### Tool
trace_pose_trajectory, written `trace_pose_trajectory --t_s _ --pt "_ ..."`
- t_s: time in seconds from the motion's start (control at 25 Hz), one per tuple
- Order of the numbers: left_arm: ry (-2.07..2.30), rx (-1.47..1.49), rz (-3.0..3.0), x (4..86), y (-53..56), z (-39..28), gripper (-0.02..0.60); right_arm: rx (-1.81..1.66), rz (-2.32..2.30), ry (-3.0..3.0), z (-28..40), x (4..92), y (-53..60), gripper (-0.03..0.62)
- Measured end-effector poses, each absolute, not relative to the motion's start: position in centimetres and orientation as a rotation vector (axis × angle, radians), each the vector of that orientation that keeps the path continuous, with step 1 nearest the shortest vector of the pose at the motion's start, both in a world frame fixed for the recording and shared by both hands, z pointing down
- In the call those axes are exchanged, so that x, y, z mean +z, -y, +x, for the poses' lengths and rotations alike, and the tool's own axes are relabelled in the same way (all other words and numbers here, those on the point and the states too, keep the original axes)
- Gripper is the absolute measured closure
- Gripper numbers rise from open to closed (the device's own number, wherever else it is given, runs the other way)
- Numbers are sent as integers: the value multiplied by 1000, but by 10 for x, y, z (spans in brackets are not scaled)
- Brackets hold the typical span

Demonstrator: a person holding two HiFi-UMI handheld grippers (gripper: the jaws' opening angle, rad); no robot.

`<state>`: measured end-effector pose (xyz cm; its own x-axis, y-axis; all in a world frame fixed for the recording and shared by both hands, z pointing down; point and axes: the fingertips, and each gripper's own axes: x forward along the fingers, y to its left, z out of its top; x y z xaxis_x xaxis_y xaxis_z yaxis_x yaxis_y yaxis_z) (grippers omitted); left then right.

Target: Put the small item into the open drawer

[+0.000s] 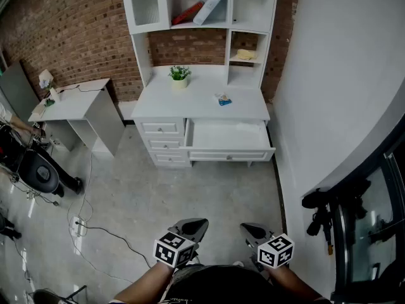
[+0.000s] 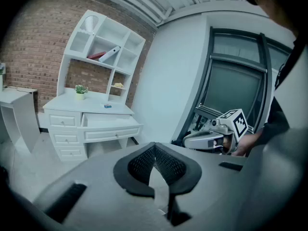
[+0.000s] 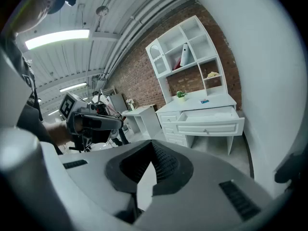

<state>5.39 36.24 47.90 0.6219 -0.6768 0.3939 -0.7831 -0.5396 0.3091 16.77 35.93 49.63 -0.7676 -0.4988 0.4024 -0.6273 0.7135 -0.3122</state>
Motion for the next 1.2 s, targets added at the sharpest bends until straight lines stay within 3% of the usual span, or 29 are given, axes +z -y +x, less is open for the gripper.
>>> trace_pose_trajectory --t_s 0.88,1.2 --pt "1100 301 2369 487 -366 60 566 578 851 2641 158 493 -369 589" --pt "1071 312 2387 493 -359 20 566 616 896 2635 120 497 -364 589"
